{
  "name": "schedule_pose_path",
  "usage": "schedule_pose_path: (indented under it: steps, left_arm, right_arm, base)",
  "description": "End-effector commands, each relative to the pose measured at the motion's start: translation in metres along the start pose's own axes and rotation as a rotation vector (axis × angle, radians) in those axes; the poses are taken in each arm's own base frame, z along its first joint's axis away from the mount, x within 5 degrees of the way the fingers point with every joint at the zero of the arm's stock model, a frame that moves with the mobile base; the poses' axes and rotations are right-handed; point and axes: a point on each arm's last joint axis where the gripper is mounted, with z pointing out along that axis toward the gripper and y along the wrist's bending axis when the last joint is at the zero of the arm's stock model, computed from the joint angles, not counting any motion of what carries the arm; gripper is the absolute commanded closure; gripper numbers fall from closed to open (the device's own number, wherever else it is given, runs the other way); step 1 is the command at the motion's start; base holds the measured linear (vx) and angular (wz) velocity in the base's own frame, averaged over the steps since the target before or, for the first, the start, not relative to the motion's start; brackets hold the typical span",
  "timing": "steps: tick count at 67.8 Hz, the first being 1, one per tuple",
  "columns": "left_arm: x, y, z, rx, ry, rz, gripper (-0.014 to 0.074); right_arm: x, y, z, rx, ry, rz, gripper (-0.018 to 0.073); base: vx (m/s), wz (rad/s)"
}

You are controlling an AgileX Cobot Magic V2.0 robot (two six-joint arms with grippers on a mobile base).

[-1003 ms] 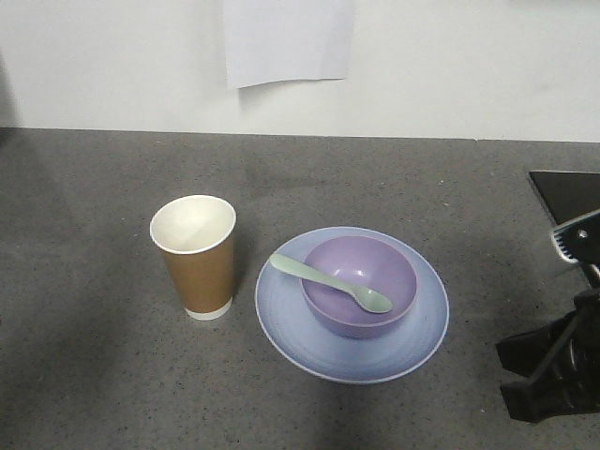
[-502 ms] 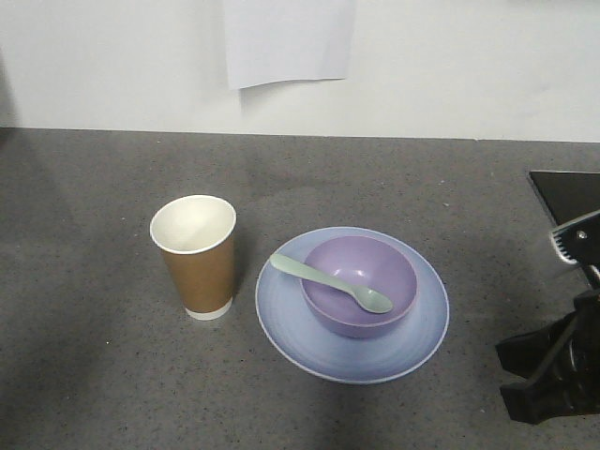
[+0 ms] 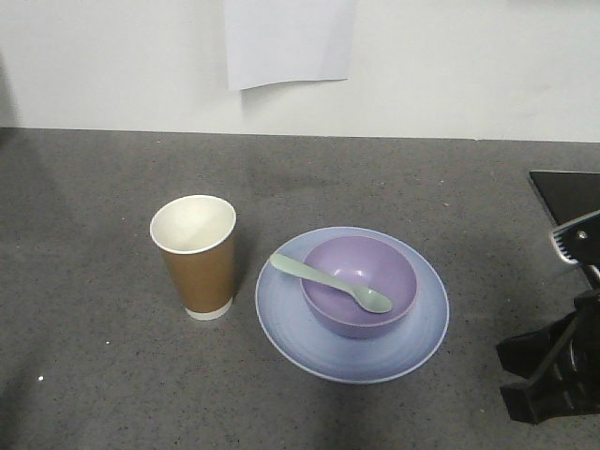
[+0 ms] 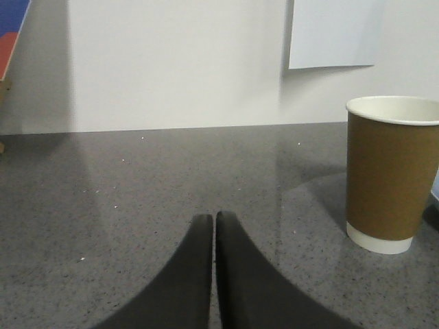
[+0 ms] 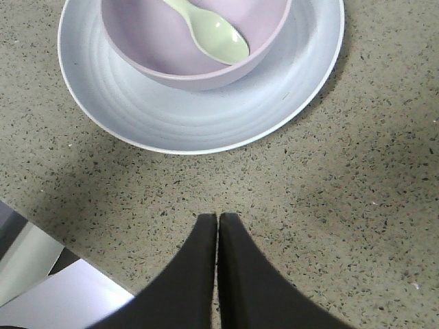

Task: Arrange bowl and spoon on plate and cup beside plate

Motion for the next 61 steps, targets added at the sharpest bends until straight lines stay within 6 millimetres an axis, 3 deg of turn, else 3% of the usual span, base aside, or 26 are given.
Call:
schedule_pose_path:
  steps: [1, 61]
  left_arm:
    - [-0.0101, -0.0009, -0.002, 0.014, -0.171, -0.027, 0.0604]
    - [-0.0115, -0.0003, -0.002, -0.001, -0.172, 0.022, 0.0604]
  right_arm:
    - [-0.0093, 0.0008, -0.0088, 0.006, -0.081, -0.007, 0.0568]
    - [-0.0092, 0.0009, -0.0088, 0.006, -0.08, -0.008, 0.0568]
  base:
    - [0.0, 0.0]
    - [0.0, 0.0]
